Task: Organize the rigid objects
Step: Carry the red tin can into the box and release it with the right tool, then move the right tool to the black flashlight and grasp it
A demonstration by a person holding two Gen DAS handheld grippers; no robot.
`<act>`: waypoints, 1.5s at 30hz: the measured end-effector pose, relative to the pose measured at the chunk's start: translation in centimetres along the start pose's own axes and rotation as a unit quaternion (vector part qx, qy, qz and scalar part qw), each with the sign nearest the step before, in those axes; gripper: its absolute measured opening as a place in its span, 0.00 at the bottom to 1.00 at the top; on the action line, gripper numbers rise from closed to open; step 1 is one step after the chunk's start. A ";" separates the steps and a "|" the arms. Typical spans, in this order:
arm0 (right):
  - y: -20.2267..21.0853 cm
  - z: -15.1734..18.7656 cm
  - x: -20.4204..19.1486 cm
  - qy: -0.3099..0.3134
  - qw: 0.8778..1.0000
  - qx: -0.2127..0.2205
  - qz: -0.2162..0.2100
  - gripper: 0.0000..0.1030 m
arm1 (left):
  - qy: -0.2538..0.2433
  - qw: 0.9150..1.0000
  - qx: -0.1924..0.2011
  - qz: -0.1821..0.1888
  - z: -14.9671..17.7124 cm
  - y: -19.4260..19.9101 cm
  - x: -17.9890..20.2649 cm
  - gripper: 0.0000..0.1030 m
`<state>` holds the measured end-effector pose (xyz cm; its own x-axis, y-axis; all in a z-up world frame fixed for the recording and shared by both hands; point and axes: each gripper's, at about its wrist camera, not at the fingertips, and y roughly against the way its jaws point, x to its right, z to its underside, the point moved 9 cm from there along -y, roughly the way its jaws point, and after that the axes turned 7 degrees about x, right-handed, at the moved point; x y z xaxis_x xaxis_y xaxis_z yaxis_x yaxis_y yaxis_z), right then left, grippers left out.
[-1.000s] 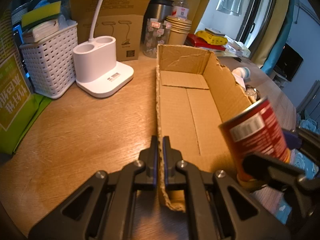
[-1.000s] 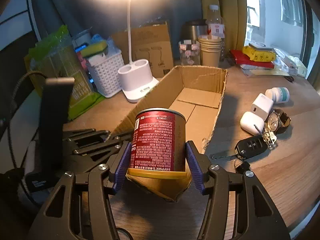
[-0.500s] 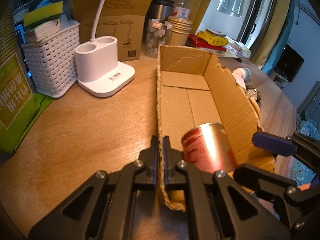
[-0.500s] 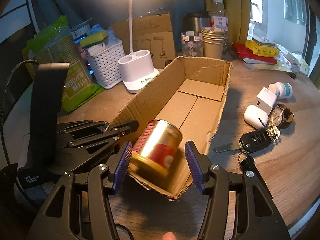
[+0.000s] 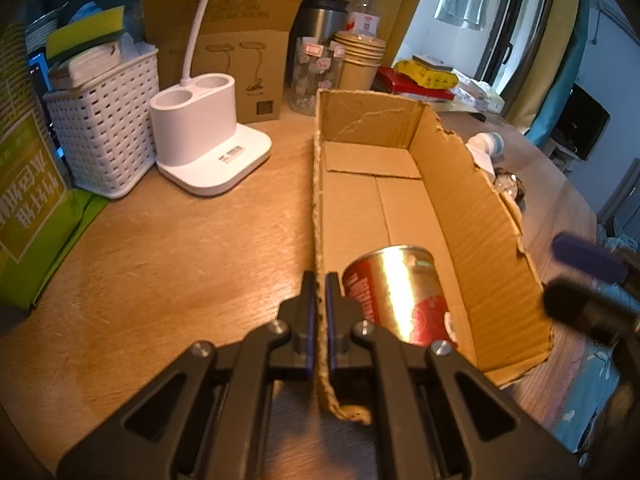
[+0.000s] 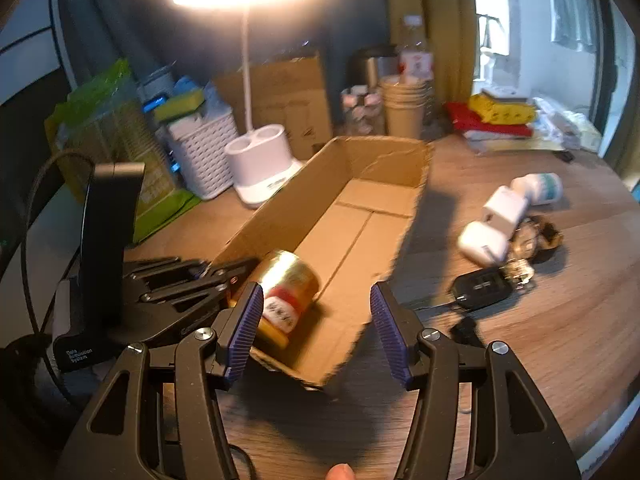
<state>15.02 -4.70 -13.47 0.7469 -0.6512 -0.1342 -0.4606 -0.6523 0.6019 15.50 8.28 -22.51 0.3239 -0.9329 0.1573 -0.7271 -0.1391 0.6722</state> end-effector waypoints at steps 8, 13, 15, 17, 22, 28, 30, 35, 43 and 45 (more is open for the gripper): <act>3.4 -2.1 4.3 -0.014 0.997 0.050 0.053 0.67 | 0.002 1.000 0.001 0.001 0.0 0.1 0.0 0.04; 4.6 -2.4 7.0 -0.021 0.994 0.061 0.087 0.68 | 0.002 1.000 0.001 0.002 0.0 0.0 0.0 0.04; 4.8 -2.1 8.1 -0.025 0.993 0.059 0.098 0.68 | 0.002 1.000 0.001 0.002 0.0 0.0 0.0 0.04; 4.8 -1.6 8.9 -0.029 0.992 0.055 0.108 0.68 | 0.002 1.000 0.001 0.002 0.0 0.0 0.0 0.04; 4.2 0.3 11.4 -0.043 0.990 0.037 0.131 0.68 | 0.002 1.000 0.000 0.002 0.0 0.0 0.0 0.04; 2.8 2.8 12.8 -0.057 0.989 0.009 0.136 0.68 | 0.002 1.000 0.000 0.002 0.0 0.0 0.0 0.04; 2.3 3.5 12.9 -0.056 0.989 0.001 0.136 0.68 | 0.002 1.000 0.001 0.002 0.0 0.0 0.0 0.04; 1.0 5.3 12.6 -0.039 0.990 -0.024 0.131 0.68 | 0.002 1.000 0.001 0.001 0.0 0.0 0.0 0.04; -0.4 7.0 12.5 -0.035 0.992 -0.044 0.117 0.68 | 0.003 1.000 0.001 0.001 0.0 0.0 -0.1 0.04; -0.7 7.1 12.5 -0.036 0.992 -0.044 0.113 0.68 | 0.003 1.000 0.001 0.002 0.0 0.0 -0.1 0.04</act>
<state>21.27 -15.08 -21.13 0.5921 -0.8048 -0.0418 -0.5665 -0.4525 0.6887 15.47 8.33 -22.52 0.3252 -0.9314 0.1637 -0.7289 -0.1365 0.6709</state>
